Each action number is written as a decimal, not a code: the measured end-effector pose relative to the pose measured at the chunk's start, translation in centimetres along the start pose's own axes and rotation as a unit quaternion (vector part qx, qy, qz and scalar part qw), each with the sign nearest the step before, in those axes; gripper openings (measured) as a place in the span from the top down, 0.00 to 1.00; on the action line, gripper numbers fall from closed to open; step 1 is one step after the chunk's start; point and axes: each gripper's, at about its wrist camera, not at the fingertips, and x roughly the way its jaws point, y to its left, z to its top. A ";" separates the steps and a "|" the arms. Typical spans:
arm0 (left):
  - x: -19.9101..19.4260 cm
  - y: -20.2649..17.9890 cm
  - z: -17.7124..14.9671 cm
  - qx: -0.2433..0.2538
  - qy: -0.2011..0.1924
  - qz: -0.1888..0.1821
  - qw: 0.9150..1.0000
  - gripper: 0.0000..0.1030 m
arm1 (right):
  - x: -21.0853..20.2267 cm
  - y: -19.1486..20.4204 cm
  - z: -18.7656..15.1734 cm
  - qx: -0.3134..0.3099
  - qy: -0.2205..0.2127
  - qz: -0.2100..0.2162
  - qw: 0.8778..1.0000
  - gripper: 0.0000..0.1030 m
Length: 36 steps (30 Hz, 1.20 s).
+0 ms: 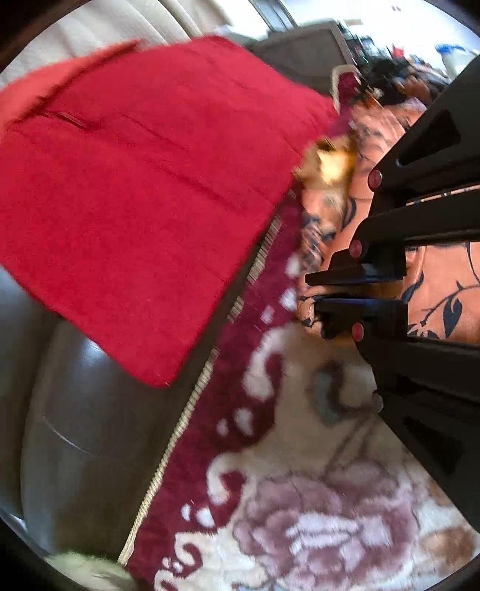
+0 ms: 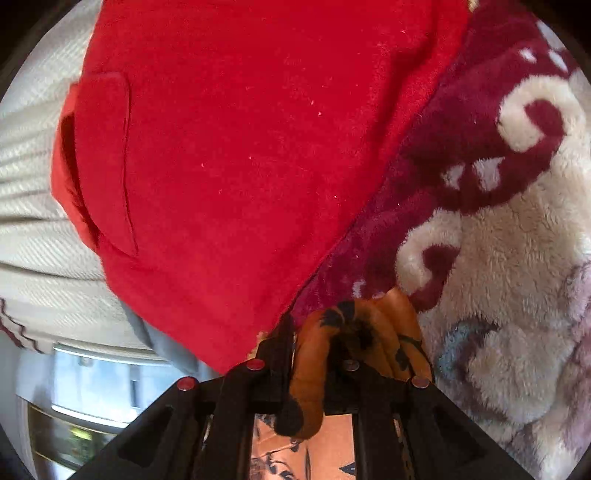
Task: Fold small clothes
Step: 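Fold the hem toward the lace collar with both grippers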
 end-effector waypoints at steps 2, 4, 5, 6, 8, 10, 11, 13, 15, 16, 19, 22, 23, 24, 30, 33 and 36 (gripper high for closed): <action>-0.7 0.5 0.1 -0.025 -0.015 -0.040 0.999 0.86 | -1.0 0.6 -0.1 -0.019 -0.009 0.016 1.000 0.88; -1.2 0.8 0.1 -0.041 -0.024 -0.053 0.997 0.58 | -2.0 1.4 -0.2 -0.038 -0.006 0.018 0.999 0.88; -1.8 0.8 -0.1 -0.042 -0.042 -0.035 0.998 0.51 | -2.5 1.7 -0.3 -0.041 -0.003 0.017 0.999 0.88; -2.7 0.6 -0.2 -0.036 -0.068 -0.008 0.997 0.41 | -2.7 2.0 -0.4 -0.044 -0.001 0.017 0.999 0.87; -4.4 0.4 -0.2 -0.027 -0.101 0.001 0.995 0.36 | -3.2 2.7 -0.6 -0.052 0.001 0.012 0.999 0.84; -5.7 -0.1 -0.4 -0.028 -0.098 0.028 0.994 0.36 | -3.6 3.2 -0.8 -0.051 0.005 0.021 0.998 0.79; -6.0 -0.6 -0.7 -0.018 -0.093 0.040 0.995 0.36 | -3.9 3.2 -1.0 -0.049 0.002 0.024 0.999 0.68; -7.2 -3.4 -2.2 0.050 -0.086 0.079 0.992 0.36 | -5.0 3.7 -1.7 -0.045 -0.009 0.035 0.998 0.19; -7.6 -6.3 -4.4 0.130 -0.079 0.109 0.982 0.35 | -6.7 4.5 -3.0 -0.052 -0.042 0.041 0.997 0.04; -7.7 -7.5 -5.6 0.170 -0.071 0.115 0.976 0.33 | -7.0 5.8 -4.1 -0.087 -0.037 0.026 0.995 0.04; -6.0 -10.9 -9.5 0.261 -0.040 0.123 0.956 0.33 | -5.5 8.9 -7.9 -0.198 0.005 -0.056 0.979 0.21; -2.6 -12.0 -10.6 0.303 0.024 0.140 0.942 0.33 | -2.3 10.8 -12.1 -0.296 0.069 -0.126 0.944 0.41; -0.9 -12.2 -10.7 0.314 0.048 0.157 0.935 0.33 | -0.7 11.3 -13.6 -0.330 0.092 -0.150 0.927 0.49; 0.8 -12.2 -10.6 0.321 0.066 0.168 0.930 0.33 | 0.3 11.5 -14.5 -0.345 0.106 -0.163 0.918 0.50; 4.7 -11.4 -6.0 0.269 0.074 0.151 0.948 0.33 | 7.3 12.5 -14.7 -0.394 0.101 -0.223 0.886 0.50; 4.9 -11.1 -3.1 0.226 0.045 0.141 0.963 0.33 | 8.7 13.5 -12.0 -0.363 0.060 -0.211 0.906 0.51; 2.8 -10.4 -1.5 0.171 0.000 0.119 0.978 0.33 | 7.9 13.8 -9.6 -0.329 0.011 -0.168 0.929 0.50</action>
